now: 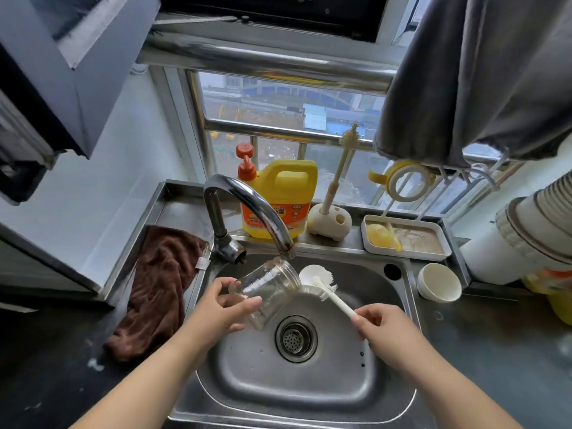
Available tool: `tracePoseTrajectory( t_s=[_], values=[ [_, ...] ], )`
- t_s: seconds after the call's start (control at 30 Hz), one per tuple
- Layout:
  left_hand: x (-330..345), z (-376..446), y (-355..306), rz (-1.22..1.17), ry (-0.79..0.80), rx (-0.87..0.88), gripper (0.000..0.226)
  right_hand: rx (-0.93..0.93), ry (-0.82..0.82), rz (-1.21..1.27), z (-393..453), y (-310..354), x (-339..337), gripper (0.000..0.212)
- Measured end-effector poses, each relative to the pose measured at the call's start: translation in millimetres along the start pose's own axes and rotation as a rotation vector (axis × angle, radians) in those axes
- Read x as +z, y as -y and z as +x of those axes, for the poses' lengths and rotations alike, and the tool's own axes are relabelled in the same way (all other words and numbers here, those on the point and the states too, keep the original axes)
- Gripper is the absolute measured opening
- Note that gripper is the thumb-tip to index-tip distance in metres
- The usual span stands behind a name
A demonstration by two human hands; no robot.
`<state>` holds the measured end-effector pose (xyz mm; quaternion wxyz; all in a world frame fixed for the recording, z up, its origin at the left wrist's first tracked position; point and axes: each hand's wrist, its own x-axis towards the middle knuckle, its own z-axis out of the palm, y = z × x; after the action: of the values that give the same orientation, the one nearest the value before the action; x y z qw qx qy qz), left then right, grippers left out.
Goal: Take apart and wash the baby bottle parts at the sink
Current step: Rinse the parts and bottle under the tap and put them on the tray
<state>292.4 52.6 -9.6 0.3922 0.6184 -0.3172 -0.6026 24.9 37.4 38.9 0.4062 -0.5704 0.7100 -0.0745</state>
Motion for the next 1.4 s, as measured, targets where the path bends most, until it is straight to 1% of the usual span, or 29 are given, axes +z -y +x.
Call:
tracePoseTrajectory(
  t_s=[0.13, 0.23, 0.3, 0.4, 0.53, 0.6, 0.7, 0.8, 0.9, 0.97, 1.03, 1.1, 1.23, 1.3, 1.4],
  values=[
    [-1.0, -3.0, 11.8, -0.071, 0.033, -0.034, 0.083, 0.034, -0.016, 0.042, 7.0, 5.2, 6.4, 0.02],
    [-1.3, -4.5, 19.8, -0.064, 0.064, -0.021, 0.09, 0.066, -0.004, 0.139, 12.3, 5.3, 11.9, 0.018],
    [0.0, -5.4, 21.7, -0.032, 0.112, 0.014, 0.096, 0.11, 0.016, 0.28, 14.6, 6.5, 18.5, 0.017],
    [6.3, -5.7, 22.5, 0.028, 0.14, 0.055, 0.091, 0.193, 0.062, 0.504, 16.1, 13.5, 28.8, 0.016],
    [18.5, -7.4, 23.4, 0.055, 0.145, 0.086, 0.091, 0.219, 0.133, 0.658, 15.5, 29.9, 36.5, 0.017],
    [21.3, -8.3, 23.6, 0.108, 0.186, 0.108, 0.089, 0.207, 0.183, 0.729, 14.2, 37.8, 39.6, 0.019],
    [20.3, -7.8, 20.9, 0.276, 0.234, 0.136, 0.092, 0.201, 0.22, 0.757, 14.0, 41.2, 43.9, 0.021],
    [15.1, -6.8, 11.4, 0.412, 0.233, 0.131, 0.089, 0.209, 0.229, 0.769, 14.4, 39.3, 44.5, 0.02],
    [12.0, -6.4, 0.7, 0.525, 0.255, 0.209, 0.083, 0.16, 0.233, 0.698, 13.6, 39.5, 44.3, 0.019],
    [14.3, -5.4, -5.5, 0.575, 0.25, 0.252, 0.088, 0.098, 0.214, 0.615, 13.7, 42.4, 45.0, 0.018],
    [19.0, -1.6, -9.2, 0.533, 0.22, 0.276, 0.082, 0.06, 0.182, 0.584, 15.7, 46.2, 46.4, 0.016],
    [24.6, 2.0, -10.2, 0.441, 0.19, 0.275, 0.077, 0.062, 0.172, 0.628, 18.6, 48.8, 46.3, 0.016],
    [32.4, 7.2, -5.5, 0.391, 0.156, 0.244, 0.087, 0.058, 0.195, 0.714, 22.1, 52.7, 42.6, 0.015],
    [33.6, 9.2, -2.7, 0.396, 0.104, 0.243, 0.086, 0.043, 0.2, 0.717, 23.5, 56.3, 41.8, 0.016],
    [35.0, 9.1, -7.3, 0.408, -0.023, 0.283, 0.086, 0.049, 0.152, 0.691, 26.1, 58.6, 42.4, 0.016]
  ],
)
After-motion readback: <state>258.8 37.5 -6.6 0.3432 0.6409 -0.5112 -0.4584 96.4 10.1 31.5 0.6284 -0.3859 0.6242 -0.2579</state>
